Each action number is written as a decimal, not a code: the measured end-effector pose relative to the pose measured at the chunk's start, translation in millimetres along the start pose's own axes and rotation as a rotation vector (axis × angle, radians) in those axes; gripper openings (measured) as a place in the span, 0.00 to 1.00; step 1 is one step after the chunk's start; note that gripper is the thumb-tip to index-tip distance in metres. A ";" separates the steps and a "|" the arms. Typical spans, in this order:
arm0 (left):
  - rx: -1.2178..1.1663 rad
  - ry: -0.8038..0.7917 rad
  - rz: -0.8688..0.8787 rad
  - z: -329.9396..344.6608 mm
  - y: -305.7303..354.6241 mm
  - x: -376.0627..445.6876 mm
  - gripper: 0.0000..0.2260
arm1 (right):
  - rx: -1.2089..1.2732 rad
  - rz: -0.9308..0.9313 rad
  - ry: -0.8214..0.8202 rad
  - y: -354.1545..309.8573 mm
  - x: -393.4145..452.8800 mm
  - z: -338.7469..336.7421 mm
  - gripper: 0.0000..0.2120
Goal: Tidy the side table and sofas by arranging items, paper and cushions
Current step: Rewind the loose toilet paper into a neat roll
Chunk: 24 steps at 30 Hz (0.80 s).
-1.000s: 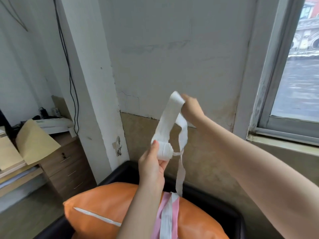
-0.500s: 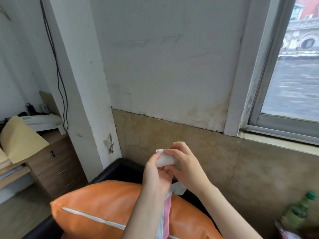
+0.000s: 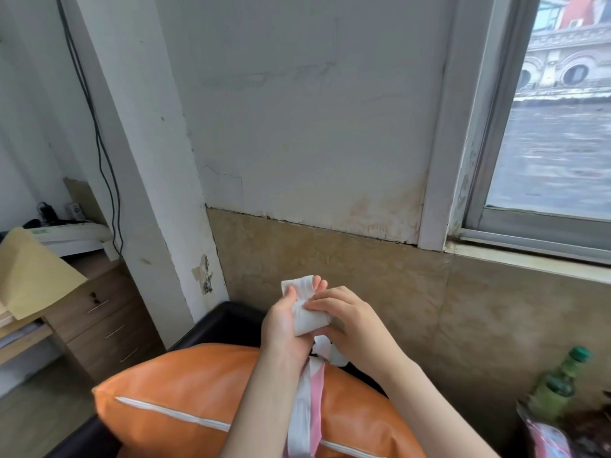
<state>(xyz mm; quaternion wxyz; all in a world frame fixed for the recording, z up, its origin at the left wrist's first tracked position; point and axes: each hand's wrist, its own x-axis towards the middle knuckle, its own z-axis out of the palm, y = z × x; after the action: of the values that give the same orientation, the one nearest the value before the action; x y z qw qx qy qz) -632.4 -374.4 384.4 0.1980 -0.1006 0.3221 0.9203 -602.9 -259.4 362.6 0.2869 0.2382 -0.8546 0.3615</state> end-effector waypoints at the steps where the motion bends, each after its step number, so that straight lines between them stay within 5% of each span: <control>1: 0.012 0.002 0.014 -0.3 -0.1 2.4 0.19 | -0.007 0.011 -0.005 -1.6 -0.1 -2.1 0.17; 9: 0.132 -0.026 0.040 1.8 -5.6 -2.0 0.18 | 0.059 0.228 -0.184 -6.9 6.2 -19.0 0.10; 14: 0.198 -0.138 0.059 3.3 -8.5 -11.9 0.25 | 0.061 0.360 -0.169 -9.1 9.1 -20.6 0.08; 16: 0.284 -0.157 0.104 1.0 -11.9 -13.9 0.21 | 0.074 0.400 -0.174 -10.6 8.8 -21.2 0.08; 24: 0.269 0.063 0.222 1.6 -25.0 -8.8 0.08 | 0.026 0.544 -0.162 -12.4 10.7 -16.6 0.14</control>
<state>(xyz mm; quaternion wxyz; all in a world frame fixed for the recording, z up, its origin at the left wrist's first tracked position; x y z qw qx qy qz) -613.9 -358.2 374.5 0.0967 -0.0656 0.4574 0.8815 -597.8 -256.8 385.2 0.1072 0.0317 -0.9026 0.4158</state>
